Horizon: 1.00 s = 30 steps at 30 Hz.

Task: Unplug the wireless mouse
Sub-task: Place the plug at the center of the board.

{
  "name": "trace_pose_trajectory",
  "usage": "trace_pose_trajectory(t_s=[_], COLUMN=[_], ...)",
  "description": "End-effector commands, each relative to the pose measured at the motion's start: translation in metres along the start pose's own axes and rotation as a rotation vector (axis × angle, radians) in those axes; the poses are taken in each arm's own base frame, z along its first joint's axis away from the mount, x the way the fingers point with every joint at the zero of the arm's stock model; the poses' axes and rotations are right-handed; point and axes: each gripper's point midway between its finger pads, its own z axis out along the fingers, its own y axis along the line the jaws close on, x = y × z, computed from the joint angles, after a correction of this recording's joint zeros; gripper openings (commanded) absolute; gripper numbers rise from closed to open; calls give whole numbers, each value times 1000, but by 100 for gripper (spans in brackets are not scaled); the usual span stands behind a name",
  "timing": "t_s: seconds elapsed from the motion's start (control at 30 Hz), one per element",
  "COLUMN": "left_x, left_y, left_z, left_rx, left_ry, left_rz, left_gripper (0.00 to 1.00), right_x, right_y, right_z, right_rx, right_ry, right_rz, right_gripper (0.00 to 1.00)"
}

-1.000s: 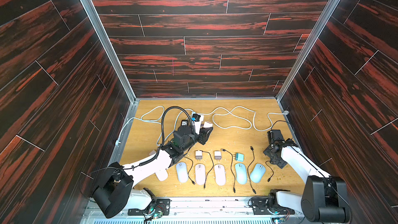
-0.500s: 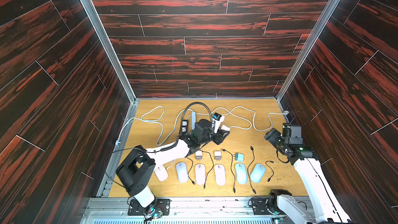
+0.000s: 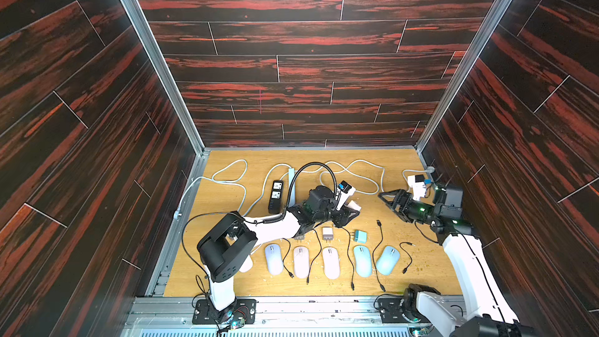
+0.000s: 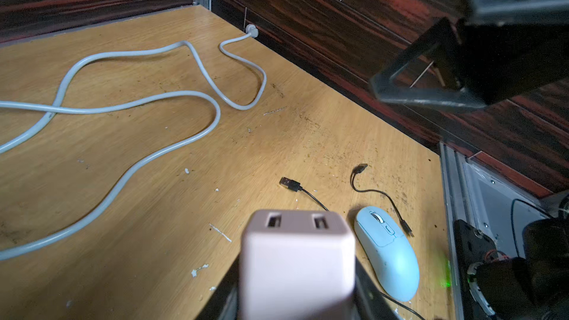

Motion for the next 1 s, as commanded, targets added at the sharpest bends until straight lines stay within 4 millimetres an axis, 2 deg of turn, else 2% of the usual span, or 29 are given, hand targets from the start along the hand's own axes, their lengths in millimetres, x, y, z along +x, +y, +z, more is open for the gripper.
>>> trace_pose_trajectory(t_s=[0.0,0.13,0.5,0.73,0.97], left_x=[-20,-21,-19,-20,-18], left_y=[-15,-17,-27,-30,-31], left_z=[-4,-4,-5,-5,-6], left_rx=[70,79,119,127,127], left_ry=[-43,-40,-32,-32,-27], left_rz=[81,80,91,97,96], left_gripper=[0,0,0,0,0], right_x=[16,26,46,51,58], right_y=[17,24,13,10,6], right_z=[11,26,53,62,64], right_rx=[-90,-89,-20,7,22], right_ry=[90,163,277,311,331], right_rz=[-65,-97,-90,-83,-72], right_gripper=[75,75,67,49,35])
